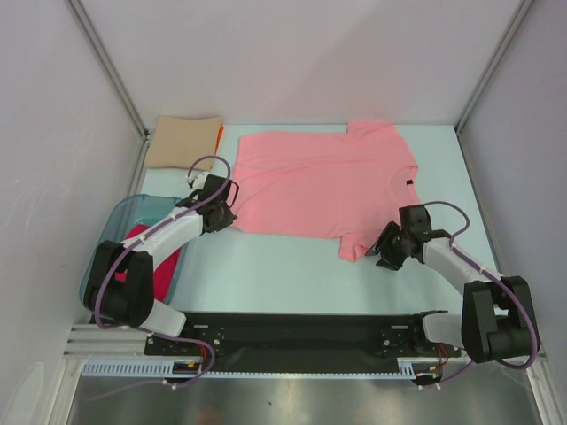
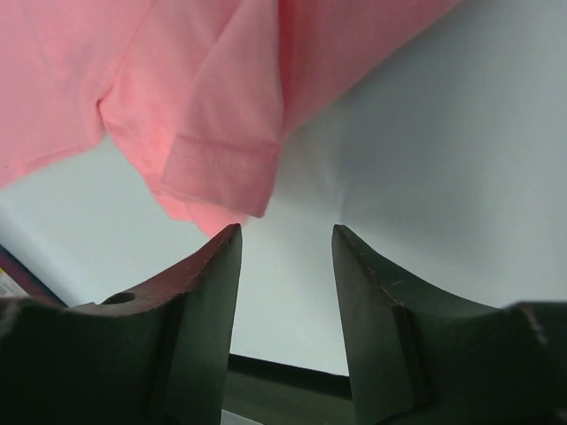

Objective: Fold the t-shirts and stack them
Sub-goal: Flatten the tshirt out

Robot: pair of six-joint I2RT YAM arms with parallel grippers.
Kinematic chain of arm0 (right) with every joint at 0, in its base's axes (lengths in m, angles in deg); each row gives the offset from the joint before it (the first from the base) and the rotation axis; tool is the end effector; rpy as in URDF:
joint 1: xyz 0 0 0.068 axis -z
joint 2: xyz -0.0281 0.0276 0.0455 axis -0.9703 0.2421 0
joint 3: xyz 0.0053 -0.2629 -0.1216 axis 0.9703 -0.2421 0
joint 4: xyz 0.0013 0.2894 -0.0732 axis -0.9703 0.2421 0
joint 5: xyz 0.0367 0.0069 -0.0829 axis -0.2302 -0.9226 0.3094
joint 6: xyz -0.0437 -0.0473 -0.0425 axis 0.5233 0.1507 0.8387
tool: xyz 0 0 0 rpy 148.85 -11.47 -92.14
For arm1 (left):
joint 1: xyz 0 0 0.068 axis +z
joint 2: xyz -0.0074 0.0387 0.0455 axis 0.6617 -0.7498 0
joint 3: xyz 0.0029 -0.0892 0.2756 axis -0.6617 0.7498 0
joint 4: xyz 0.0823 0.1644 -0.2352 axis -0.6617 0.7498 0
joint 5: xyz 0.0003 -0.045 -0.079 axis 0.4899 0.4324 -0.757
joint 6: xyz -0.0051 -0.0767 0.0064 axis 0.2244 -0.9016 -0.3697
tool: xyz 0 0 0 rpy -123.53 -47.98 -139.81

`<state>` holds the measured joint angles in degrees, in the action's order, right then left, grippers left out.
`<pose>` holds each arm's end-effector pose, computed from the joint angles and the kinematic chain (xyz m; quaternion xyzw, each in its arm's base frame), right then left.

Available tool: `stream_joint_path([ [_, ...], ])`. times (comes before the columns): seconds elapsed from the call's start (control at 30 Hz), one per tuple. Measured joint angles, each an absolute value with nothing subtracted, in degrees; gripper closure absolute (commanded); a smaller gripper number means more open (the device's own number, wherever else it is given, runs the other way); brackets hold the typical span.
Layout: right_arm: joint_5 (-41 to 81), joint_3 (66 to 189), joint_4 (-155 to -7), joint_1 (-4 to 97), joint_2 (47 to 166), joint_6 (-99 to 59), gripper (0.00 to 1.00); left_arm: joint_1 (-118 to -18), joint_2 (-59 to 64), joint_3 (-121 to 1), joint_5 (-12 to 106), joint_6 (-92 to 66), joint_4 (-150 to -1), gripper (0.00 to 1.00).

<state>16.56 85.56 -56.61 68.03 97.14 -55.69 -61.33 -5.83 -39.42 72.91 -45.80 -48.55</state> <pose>0.2500 0.0483 0.1290 0.2646 0.9308 0.1875 0.1684 0.3244 -0.0966 0.1772 -0.2424 0.9174 -0.0263 0.3144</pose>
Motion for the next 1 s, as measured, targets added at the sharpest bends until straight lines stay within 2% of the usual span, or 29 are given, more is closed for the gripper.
stream_joint_path([
  [0.5, 15.38, 81.71, -64.63, 72.55, 93.77, -63.71, 0.52, -61.35, -5.59, -39.42, 72.91, -44.93, -48.55, 1.00],
  [0.73, 15.12, 78.87, -67.05, 72.77, 93.71, -66.88, 0.61, -61.35, -5.54, -39.42, 72.93, -44.95, -48.55, 1.00],
  [1.0, 15.10, 78.23, -70.20, 72.86, 93.82, -68.58, 0.65, -61.39, -5.06, -39.42, 72.93, -44.93, -48.55, 1.00],
])
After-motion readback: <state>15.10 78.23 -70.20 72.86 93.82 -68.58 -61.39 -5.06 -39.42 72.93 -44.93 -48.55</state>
